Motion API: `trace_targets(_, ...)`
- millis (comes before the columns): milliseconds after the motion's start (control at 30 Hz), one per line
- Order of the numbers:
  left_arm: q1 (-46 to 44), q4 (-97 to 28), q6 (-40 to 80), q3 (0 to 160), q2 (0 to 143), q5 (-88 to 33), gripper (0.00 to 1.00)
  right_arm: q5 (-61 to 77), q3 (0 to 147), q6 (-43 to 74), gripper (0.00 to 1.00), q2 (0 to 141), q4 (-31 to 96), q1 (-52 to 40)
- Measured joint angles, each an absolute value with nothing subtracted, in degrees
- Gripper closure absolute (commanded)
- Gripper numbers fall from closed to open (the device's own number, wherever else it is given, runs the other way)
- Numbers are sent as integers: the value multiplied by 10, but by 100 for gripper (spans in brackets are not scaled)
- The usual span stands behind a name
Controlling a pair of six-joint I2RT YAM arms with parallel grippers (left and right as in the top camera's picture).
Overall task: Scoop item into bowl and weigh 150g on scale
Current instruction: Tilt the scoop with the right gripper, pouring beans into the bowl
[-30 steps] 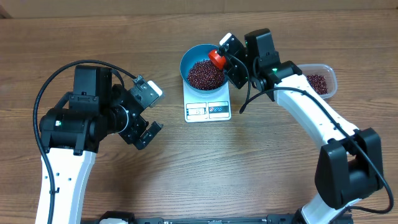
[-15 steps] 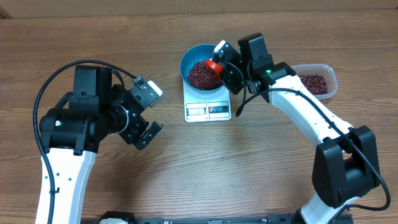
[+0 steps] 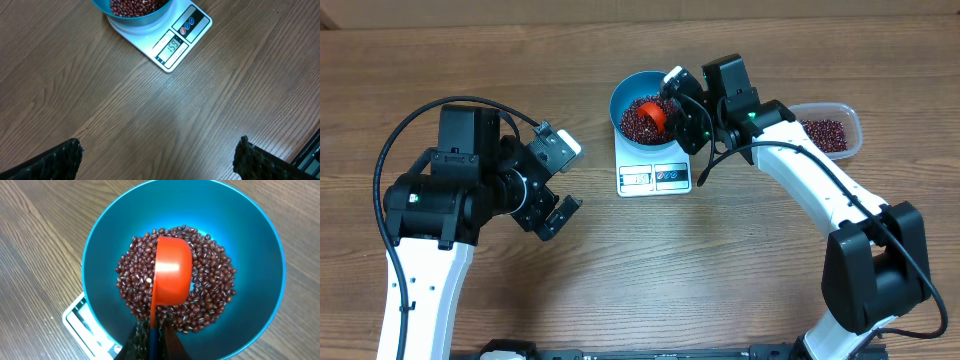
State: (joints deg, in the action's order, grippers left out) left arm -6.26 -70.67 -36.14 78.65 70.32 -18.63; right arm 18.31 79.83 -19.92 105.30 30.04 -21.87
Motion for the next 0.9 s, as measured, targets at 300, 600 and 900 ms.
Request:
trace_targets(300,-63,-707,-361,787,703,-186,0,270,821,-120,97,1053,306,-202)
trace_targets(600,-63,-707,-361,787,703,-186,0,359,821,-60,96,1053,306,-160)
trace_targets(900,-63,-707,-362,787,703,-186,0,378,821,-50,96,1053,302,-135)
